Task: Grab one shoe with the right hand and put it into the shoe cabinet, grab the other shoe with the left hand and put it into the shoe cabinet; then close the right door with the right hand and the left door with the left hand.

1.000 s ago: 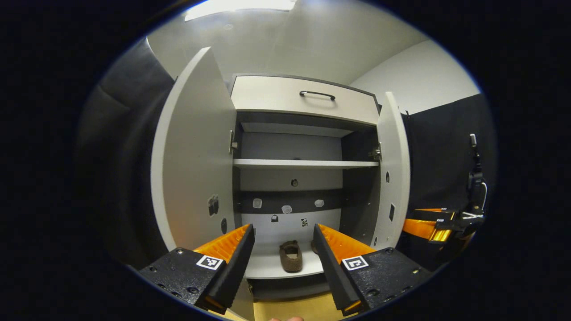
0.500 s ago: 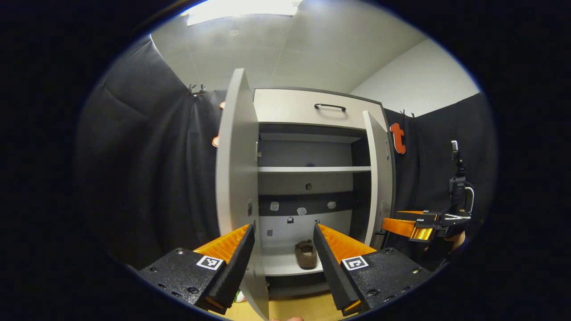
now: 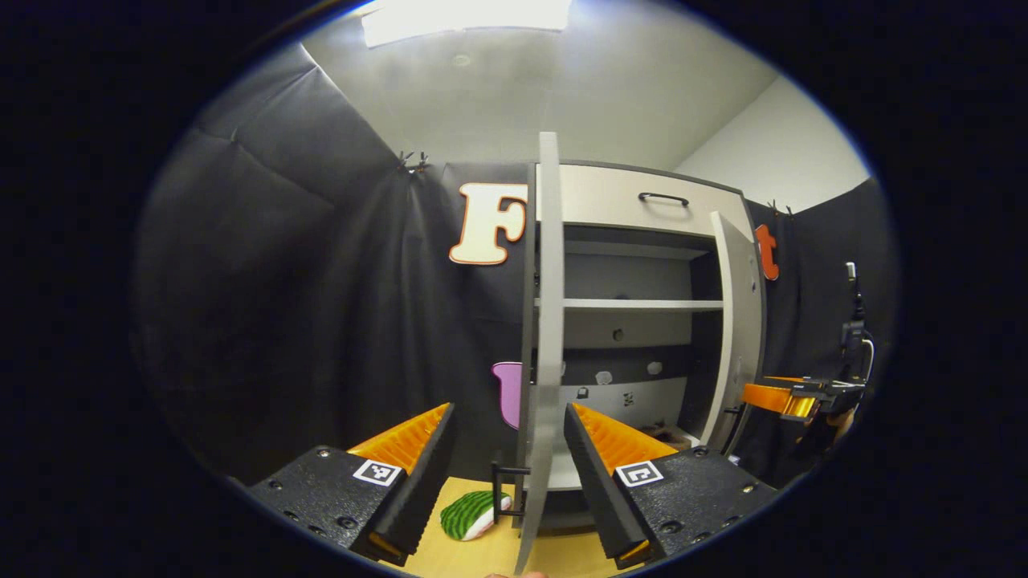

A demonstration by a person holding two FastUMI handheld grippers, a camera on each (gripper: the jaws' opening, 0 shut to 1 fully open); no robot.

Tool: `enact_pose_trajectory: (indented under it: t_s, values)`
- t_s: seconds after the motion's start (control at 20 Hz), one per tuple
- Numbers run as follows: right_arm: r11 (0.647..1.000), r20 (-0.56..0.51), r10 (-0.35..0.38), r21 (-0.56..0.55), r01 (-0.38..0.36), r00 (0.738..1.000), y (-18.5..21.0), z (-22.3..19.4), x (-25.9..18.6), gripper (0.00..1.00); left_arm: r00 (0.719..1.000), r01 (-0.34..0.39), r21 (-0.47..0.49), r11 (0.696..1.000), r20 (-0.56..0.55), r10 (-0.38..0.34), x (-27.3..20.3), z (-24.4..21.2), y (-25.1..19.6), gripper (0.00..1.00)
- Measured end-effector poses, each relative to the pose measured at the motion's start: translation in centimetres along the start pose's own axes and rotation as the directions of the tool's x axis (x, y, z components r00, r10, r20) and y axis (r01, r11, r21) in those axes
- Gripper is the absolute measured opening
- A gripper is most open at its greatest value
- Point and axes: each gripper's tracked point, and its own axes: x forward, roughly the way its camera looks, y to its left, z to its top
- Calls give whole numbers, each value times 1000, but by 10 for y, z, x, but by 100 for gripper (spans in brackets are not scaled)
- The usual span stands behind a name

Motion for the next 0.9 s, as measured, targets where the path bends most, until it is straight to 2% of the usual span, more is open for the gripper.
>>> enact_pose_trajectory:
  t_s: [0.05, 0.25, 0.3, 0.35, 0.4, 0.55, 0.8, 0.85, 0.9]
  values:
    - [1000, -2, -5, -3, 5, 1000, 1, -1, 0, 96, 1000, -16, -5, 1000, 1, 16, 3, 0, 8, 82]
    - [1000, 0, -15, -14, 15, 1000, 5, -1, -2, 96, 1000, -21, -49, 999, -24, 20, 12, -12, 19, 82]
    - [1000, 3, -20, -16, 20, 1000, 5, -1, -2, 92, 999, -8, -61, 998, -33, 6, 15, -16, 17, 77]
    - [1000, 5, -23, -15, 23, 1000, 4, -1, -3, 92, 999, 3, -68, 998, -42, -6, 18, -21, 16, 82]
    - [1000, 5, -24, -12, 24, 1000, 5, -1, -4, 95, 998, 6, -62, 998, -55, -9, 21, -26, 15, 77]
    - [1000, 2, -30, -10, 30, 1000, 4, -3, -4, 95, 997, 19, -6, 1000, -71, -19, 24, -31, 17, 77]
    - [999, -7, -32, -11, 32, 999, 6, -5, -1, 95, 993, 76, -94, 993, -79, -84, 23, -31, 2, 73]
    - [999, -9, -34, -12, 34, 999, 6, -6, -1, 95, 993, 83, -112, 990, -78, -92, 24, -31, -2, 79]
    - [999, -13, -37, -14, 37, 999, 5, -6, -1, 95, 992, 90, -124, 988, -72, -100, 24, -32, -2, 79]
